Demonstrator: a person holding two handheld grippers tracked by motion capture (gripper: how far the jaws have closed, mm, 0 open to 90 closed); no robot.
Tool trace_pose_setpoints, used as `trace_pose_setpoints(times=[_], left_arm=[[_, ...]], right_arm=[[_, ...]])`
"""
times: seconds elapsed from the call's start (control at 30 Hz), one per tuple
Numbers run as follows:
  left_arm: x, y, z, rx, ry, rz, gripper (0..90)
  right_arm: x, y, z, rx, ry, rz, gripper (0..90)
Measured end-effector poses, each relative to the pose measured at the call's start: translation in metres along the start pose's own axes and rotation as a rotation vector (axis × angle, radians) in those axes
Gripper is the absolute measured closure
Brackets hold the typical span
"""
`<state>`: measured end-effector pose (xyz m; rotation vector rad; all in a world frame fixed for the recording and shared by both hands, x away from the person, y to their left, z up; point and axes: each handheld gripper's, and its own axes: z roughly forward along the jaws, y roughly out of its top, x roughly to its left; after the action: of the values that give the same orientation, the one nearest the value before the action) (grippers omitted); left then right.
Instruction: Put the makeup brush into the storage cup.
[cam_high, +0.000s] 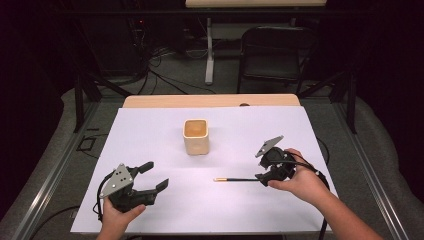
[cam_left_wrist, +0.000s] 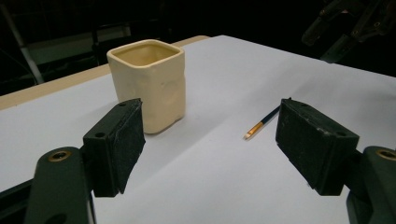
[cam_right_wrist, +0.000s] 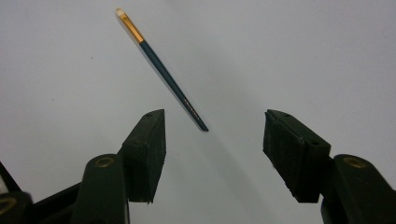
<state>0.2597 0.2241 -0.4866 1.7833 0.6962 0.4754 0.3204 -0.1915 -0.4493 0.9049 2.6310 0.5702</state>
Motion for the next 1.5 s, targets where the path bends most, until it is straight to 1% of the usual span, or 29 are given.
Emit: trace_pose_setpoints(times=[0.07, 0.2, 0.23, 0.27, 0.33, 0.43, 0.47, 0.5, 0.53, 0.6, 0.63, 0.67, 0.7, 0.73, 0.77, 0.83, 0.9, 1.07, 1.13, 1.17, 1.3, 1.4, 1.47, 1.5], left_arm=[[0.000, 0.000, 0.000, 0.001, 0.000, 0.001, 23.8], [0.000, 0.000, 0.000, 0.001, 0.000, 0.000, 23.8], [0.000, 0.000, 0.000, 0.000, -0.001, 0.000, 23.8], [0.000, 0.000, 0.000, 0.000, 0.000, 0.000, 23.8], [0.000, 0.000, 0.000, 0.000, -0.001, 0.000, 23.8], [0.000, 0.000, 0.000, 0.001, -0.001, 0.000, 23.8], [0.000, 0.000, 0.000, 0.001, -0.001, 0.000, 23.8], [0.000, 0.000, 0.000, 0.001, -0.001, 0.001, 23.8], [0.000, 0.000, 0.000, 0.002, -0.001, 0.001, 23.8], [0.000, 0.000, 0.000, 0.002, -0.001, 0.001, 23.8], [0.000, 0.000, 0.000, 0.001, -0.001, 0.001, 23.8], [0.000, 0.000, 0.000, 0.001, -0.001, 0.001, 23.8], [0.000, 0.000, 0.000, 0.001, -0.001, 0.001, 23.8], [0.000, 0.000, 0.000, 0.002, -0.001, 0.001, 23.8], [0.000, 0.000, 0.000, 0.002, -0.001, 0.001, 23.8], [0.000, 0.000, 0.000, 0.003, -0.002, 0.002, 23.8], [0.000, 0.000, 0.001, 0.002, -0.003, 0.002, 23.8], [0.000, 0.000, 0.001, 0.002, -0.003, 0.002, 23.8], [0.000, 0.000, 0.001, 0.002, -0.003, 0.002, 23.8], [0.000, 0.000, 0.001, 0.003, -0.004, 0.002, 23.8], [0.000, 0.000, 0.001, 0.005, -0.004, 0.004, 23.8], [0.000, 0.000, 0.001, 0.006, -0.004, 0.003, 23.8], [0.000, 0.000, 0.001, 0.006, -0.004, 0.003, 23.8], [0.000, 0.000, 0.001, 0.006, -0.004, 0.003, 23.8]], right_arm=[[-0.001, 0.001, 0.002, 0.032, 0.006, -0.002, 39.6], [-0.005, 0.003, 0.006, 0.114, 0.027, -0.004, 40.6], [-0.006, 0.005, 0.007, 0.146, 0.039, -0.010, 40.7], [-0.006, 0.005, 0.007, 0.146, 0.039, -0.010, 40.7], [-0.007, 0.006, 0.008, 0.171, 0.043, -0.016, 40.8], [-0.008, 0.007, 0.011, 0.180, 0.049, -0.028, 41.3], [-0.009, 0.008, 0.011, 0.196, 0.053, -0.032, 41.5], [-0.011, 0.009, 0.013, 0.200, 0.056, -0.045, 42.1], [-0.011, 0.009, 0.014, 0.207, 0.057, -0.043, 42.5], [-0.013, 0.010, 0.016, 0.218, 0.050, -0.059, 42.7], [-0.014, 0.011, 0.016, 0.230, 0.052, -0.058, 42.7], [-0.014, 0.011, 0.016, 0.223, 0.053, -0.058, 42.7], [-0.015, 0.012, 0.016, 0.236, 0.052, -0.067, 42.7], [-0.015, 0.012, 0.017, 0.233, 0.053, -0.062, 42.7], [-0.016, 0.013, 0.016, 0.248, 0.052, -0.066, 42.7], [-0.016, 0.014, 0.017, 0.244, 0.052, -0.065, 42.7], [-0.016, 0.015, 0.017, 0.254, 0.050, -0.071, 42.7], [-0.018, 0.017, 0.017, 0.269, 0.050, -0.096, 42.6], [-0.018, 0.018, 0.017, 0.277, 0.050, -0.115, 42.5], [-0.018, 0.019, 0.017, 0.286, 0.053, -0.136, 42.5], [-0.017, 0.022, 0.019, 0.303, 0.066, -0.189, 42.3], [-0.015, 0.026, 0.022, 0.312, 0.069, -0.210, 41.8], [-0.015, 0.027, 0.023, 0.317, 0.069, -0.212, 41.8], [-0.014, 0.028, 0.024, 0.311, 0.066, -0.212, 41.7]])
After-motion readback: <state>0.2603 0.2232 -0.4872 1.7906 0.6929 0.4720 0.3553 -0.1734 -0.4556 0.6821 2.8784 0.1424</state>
